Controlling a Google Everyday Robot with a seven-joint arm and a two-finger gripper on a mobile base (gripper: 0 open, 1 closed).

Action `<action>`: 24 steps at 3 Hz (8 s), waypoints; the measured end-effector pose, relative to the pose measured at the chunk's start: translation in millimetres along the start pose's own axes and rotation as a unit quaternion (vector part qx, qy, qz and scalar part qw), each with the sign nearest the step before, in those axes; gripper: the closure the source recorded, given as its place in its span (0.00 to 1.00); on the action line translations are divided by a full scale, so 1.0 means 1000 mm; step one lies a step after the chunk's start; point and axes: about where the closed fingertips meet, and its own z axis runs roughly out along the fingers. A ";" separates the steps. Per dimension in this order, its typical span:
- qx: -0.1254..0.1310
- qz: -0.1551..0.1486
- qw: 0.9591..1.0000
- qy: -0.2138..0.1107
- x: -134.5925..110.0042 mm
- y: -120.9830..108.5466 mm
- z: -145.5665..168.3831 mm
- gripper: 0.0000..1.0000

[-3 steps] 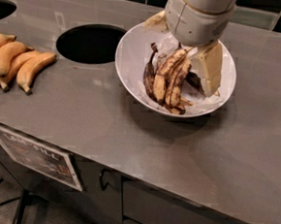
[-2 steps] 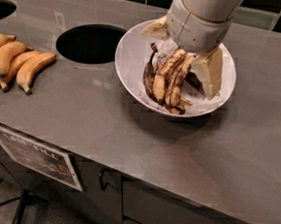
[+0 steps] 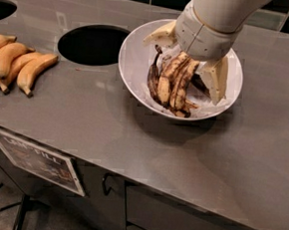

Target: Pick banana from white bowl

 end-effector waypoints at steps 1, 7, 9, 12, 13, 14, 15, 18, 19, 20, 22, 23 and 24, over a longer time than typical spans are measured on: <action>-0.007 -0.015 1.000 -0.003 0.004 -0.003 0.007 0.00; -0.052 0.022 0.998 -0.017 0.012 0.015 0.036 0.32; -0.068 0.015 0.997 -0.023 0.012 0.019 0.042 0.34; -0.096 0.003 0.995 -0.015 0.014 0.020 0.043 0.42; -0.111 -0.004 0.994 -0.006 0.018 0.020 0.040 0.42; -0.125 -0.016 0.992 -0.008 0.017 0.018 0.043 0.41; -0.134 -0.026 0.991 -0.012 0.015 0.017 0.047 0.41; -0.145 -0.036 0.989 -0.013 0.015 0.020 0.048 0.41; -0.149 -0.041 0.988 -0.015 0.014 0.022 0.050 0.41; -0.150 -0.043 0.988 -0.015 0.013 0.023 0.050 0.41; -0.153 -0.043 0.987 -0.015 0.014 0.028 0.047 0.42; -0.155 -0.042 0.987 -0.014 0.015 0.032 0.045 0.41; -0.156 -0.043 0.987 -0.015 0.014 0.032 0.045 0.42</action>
Offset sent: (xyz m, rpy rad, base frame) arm 0.0163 0.0115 -0.0236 -0.0835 0.0502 0.0594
